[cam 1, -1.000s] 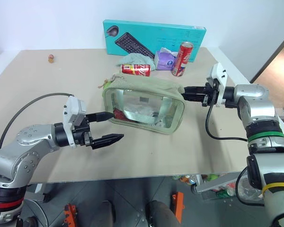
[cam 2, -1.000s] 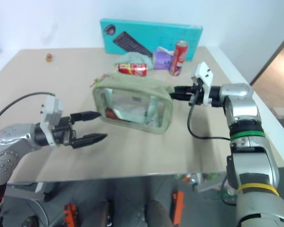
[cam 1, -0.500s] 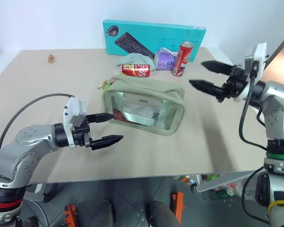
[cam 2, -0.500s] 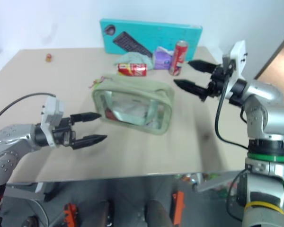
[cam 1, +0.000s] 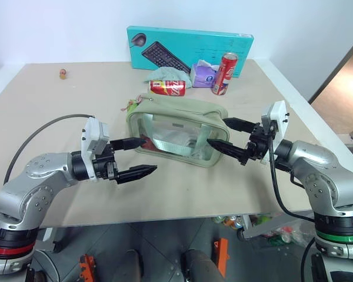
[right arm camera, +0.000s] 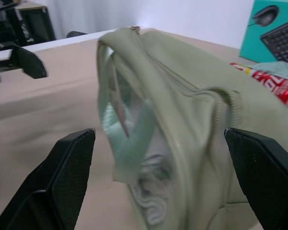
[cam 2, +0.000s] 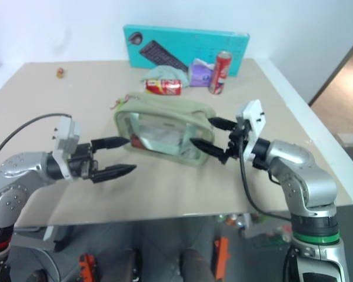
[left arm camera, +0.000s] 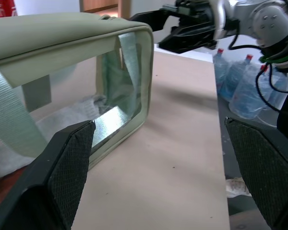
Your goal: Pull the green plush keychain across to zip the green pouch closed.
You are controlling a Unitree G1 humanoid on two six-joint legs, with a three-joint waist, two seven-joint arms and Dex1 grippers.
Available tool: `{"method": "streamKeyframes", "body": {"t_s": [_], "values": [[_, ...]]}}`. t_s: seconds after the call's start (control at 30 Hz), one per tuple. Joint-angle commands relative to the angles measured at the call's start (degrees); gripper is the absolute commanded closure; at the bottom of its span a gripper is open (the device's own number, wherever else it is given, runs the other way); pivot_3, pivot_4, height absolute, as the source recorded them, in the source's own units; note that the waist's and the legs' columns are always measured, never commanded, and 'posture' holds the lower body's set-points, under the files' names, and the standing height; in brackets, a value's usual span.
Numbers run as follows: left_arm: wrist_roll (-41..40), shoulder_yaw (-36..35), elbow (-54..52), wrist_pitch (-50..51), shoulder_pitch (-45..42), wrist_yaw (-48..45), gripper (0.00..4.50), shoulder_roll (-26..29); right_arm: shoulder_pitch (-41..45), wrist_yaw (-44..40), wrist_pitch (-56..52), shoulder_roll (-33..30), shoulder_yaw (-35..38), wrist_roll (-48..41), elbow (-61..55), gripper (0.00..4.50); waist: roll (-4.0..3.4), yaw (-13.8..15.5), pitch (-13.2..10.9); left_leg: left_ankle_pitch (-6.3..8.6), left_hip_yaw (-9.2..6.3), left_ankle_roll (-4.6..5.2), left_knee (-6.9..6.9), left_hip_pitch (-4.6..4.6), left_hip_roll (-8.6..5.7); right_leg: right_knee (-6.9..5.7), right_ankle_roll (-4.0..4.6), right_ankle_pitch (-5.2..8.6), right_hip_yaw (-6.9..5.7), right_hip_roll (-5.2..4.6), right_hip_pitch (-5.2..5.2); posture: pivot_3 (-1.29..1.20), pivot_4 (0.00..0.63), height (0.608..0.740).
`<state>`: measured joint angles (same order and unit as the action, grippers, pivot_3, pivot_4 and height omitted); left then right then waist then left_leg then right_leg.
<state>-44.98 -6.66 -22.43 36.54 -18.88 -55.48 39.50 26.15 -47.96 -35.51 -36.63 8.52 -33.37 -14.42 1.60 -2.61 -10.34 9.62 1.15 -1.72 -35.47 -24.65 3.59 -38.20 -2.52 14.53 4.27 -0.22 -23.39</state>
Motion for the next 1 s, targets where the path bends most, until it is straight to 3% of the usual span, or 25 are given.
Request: {"method": "streamKeyframes", "body": {"t_s": [0.03, 0.43, 0.77, 1.0], "values": [[-0.3, -0.5, -1.0, -0.4, -1.3, 0.1, 0.0, 0.5, 0.4, 0.3, 1.3, 0.1, 0.3, 0.0, -0.3, 0.56, 0.0, 0.0, 0.0, 0.0, 0.0, 0.0, 0.01, 0.0, 0.0, 0.0, 0.0, 0.01, 0.0, 0.0, -0.01, 0.0, 0.15, 0.74], [1.9, 0.0, -0.1, -1.4, -0.9, -0.2, 0.0, 0.2, -0.6, -1.9, 4.1, -1.1, -1.0, 1.6, 0.6, 4.45, 0.0, 0.0, 0.0, 0.0, 0.0, 0.0, 0.01, 0.0, 0.0, 0.0, 0.0, 0.01, 0.0, 0.0, 0.0, 0.0, 0.15, 0.74], [2.8, 0.2, 2.0, -1.9, -1.8, -1.1, 0.0, 0.6, 5.5, -13.0, 11.3, -3.1, -2.6, 1.9, 4.1, 4.45, 0.0, 0.0, 0.0, 0.0, 0.01, 0.0, 0.01, 0.0, 0.0, 0.0, 0.0, 0.01, 0.0, 0.0, -0.02, 0.0, 0.15, 0.74], [3.2, 0.0, 1.6, -1.5, -1.7, -1.3, 0.0, 0.6, 11.7, -23.2, 17.7, -4.6, -5.2, 4.7, 14.5, 4.45, 0.0, 0.0, 0.0, 0.0, 0.01, 0.0, 0.02, -0.01, -0.01, 0.01, -0.01, 0.03, -0.01, 0.0, -0.01, 0.0, 0.15, 0.74]]}}
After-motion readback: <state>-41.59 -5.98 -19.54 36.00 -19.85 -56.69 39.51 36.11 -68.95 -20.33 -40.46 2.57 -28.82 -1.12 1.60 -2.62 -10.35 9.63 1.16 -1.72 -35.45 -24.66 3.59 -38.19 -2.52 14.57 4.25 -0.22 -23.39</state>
